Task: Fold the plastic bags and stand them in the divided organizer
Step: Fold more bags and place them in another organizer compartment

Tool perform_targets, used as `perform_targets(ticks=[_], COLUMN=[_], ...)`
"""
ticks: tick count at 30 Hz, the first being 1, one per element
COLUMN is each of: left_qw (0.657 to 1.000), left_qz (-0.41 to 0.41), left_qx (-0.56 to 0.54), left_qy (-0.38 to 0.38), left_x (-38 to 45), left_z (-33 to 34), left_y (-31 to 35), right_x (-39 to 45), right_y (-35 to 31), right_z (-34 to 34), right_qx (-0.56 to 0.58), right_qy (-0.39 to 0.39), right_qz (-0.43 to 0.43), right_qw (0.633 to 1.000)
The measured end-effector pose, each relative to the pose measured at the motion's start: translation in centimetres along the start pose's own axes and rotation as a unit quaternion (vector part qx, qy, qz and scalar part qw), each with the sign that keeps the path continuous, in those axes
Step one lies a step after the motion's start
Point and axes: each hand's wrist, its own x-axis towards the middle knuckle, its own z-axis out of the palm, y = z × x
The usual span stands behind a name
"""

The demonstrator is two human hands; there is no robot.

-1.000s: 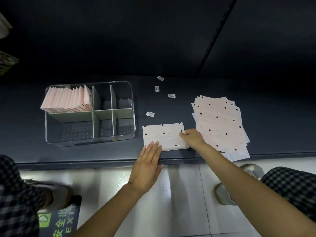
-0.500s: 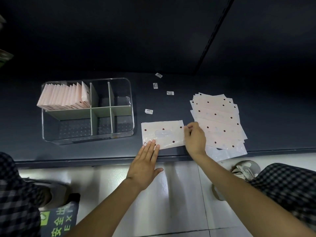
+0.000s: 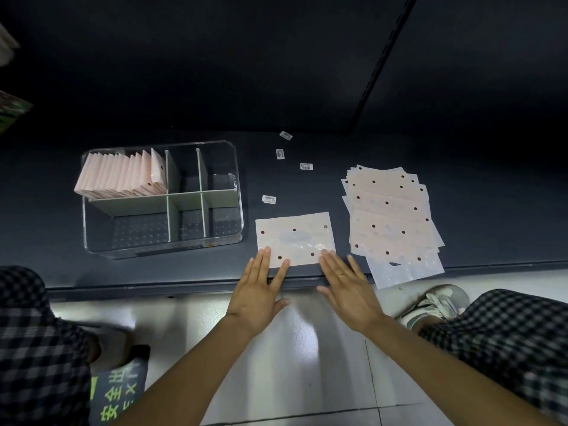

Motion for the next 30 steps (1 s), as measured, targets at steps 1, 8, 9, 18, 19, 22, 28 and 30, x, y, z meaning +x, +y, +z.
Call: perform_targets(ticks=[1, 8, 9, 18, 19, 22, 28, 30], left_qw=[1.000, 1.000, 1.000, 0.999, 0.998, 0.994, 0.974, 0.956], left_qz=[-0.002, -0.002, -0.001, -0.021, -0.027, -0.039, -0.005, -0.016], left_qx=[-0.003, -0.011, -0.012, -0.039, -0.043, -0.074, -0.196, -0.263], left_qy=[0.000, 0.011, 0.011, 0.028, 0.038, 0.070, 0.116, 0.132], left_x=[0.0, 0.3, 0.3, 1.0, 1.0, 1.1, 0.4, 0.3], left_z=[-0.1, -0.7, -0.9, -2.0, -2.1, -2.3, -2.3, -2.4], left_y=[-0.2, -0.7, -0.8, -0.7, -0.8, -1.4, -2.8, -2.9], right_x=[-0.2, 2.7, 3.1, 5.3, 5.3, 5.0, 4.1, 4.4], right_y=[0.5, 1.0, 0.9, 0.5, 0.6, 0.9, 1.6, 1.9], right_z=[-0.2, -2.0, -2.2, -2.5, -2.5, -2.6, -3.9, -4.2], right_qx=[0.003, 0.075, 0.086, 0.021, 0.034, 0.149, 0.341, 0.366], right_qy=[0.013, 0.162, 0.157, 0.111, 0.095, 0.012, -0.144, -0.177], right_qz=[0.008, -0.008, -0.018, -0.090, -0.096, -0.074, -0.028, -0.016], right_qw=[1.000, 0.984, 0.984, 0.990, 0.990, 0.986, 0.929, 0.913])
